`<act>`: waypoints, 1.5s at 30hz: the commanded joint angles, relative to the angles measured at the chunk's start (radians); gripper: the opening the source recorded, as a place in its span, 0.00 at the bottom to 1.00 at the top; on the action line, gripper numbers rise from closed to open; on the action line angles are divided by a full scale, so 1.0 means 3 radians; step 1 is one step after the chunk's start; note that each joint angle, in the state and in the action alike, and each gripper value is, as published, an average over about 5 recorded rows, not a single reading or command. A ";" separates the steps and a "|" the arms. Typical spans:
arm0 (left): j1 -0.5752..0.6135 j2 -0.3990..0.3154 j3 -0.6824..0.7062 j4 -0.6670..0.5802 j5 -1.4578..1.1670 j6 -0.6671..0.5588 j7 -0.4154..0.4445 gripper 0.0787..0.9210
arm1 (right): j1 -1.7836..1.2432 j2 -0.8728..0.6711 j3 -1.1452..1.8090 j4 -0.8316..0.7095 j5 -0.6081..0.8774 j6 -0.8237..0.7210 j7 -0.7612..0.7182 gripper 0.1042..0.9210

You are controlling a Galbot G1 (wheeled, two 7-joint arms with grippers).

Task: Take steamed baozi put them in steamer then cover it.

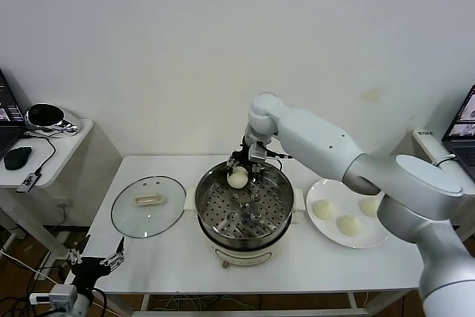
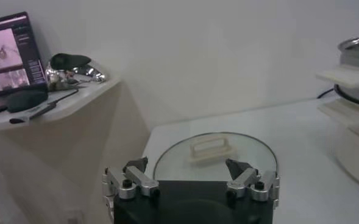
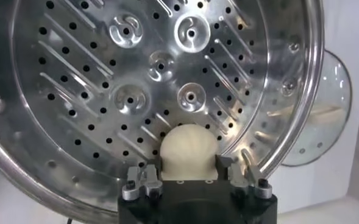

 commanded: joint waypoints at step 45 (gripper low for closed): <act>-0.0005 0.0001 0.0084 -0.0070 0.0005 0.0119 0.0058 0.88 | -0.0568 -0.2391 0.0337 0.1324 0.1213 -0.3716 -0.0495 0.88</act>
